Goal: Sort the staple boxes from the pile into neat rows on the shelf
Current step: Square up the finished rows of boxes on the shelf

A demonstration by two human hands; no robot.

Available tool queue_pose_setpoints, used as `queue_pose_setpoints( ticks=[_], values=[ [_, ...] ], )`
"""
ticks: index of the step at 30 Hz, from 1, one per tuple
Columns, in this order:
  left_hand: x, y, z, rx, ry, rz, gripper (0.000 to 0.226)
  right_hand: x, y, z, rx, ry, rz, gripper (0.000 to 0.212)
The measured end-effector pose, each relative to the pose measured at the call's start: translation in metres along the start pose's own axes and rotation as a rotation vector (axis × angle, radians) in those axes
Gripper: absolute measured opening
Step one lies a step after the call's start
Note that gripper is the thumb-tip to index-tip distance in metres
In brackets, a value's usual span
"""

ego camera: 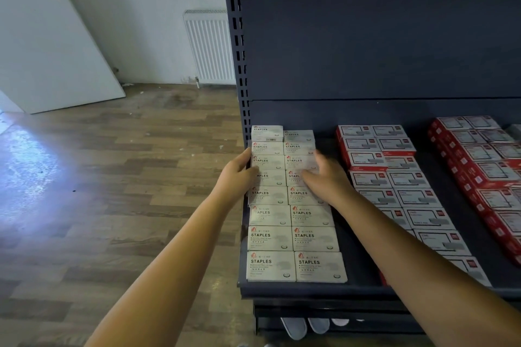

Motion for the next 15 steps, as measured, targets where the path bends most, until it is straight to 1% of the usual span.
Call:
queue_pose_setpoints(
  ticks=[3, 8, 10, 13, 15],
  values=[
    [-0.014, -0.001, -0.006, 0.018, -0.023, -0.002, 0.044, -0.013, -0.002, 0.004, 0.001, 0.012, 0.006, 0.045],
    [-0.021, -0.003, -0.005, -0.012, 0.007, 0.012, 0.051, -0.026, 0.002, 0.003, 0.168, -0.045, -0.016, 0.058],
    [-0.022, -0.004, -0.004, 0.009, 0.009, 0.023, 0.051, -0.029, 0.006, 0.002, 0.228, -0.062, -0.054, 0.063],
    [-0.025, -0.007, -0.006, 0.067, -0.022, 0.017, 0.041, -0.038, 0.007, 0.002, 0.192, -0.058, -0.124, 0.068],
    [-0.032, -0.009, -0.006, 0.144, -0.061, 0.02, 0.033, -0.046, 0.007, 0.004, 0.143, -0.044, -0.109, 0.067]
  ],
)
Point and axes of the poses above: each hand's wrist, its own x-axis towards the middle knuckle, its own y-axis out of the back of the hand, z = x × y, the point moved 5 cm from there along x, towards the middle knuckle, and after that the axes turned 4 degrees about -x, right-handed, at the moved point
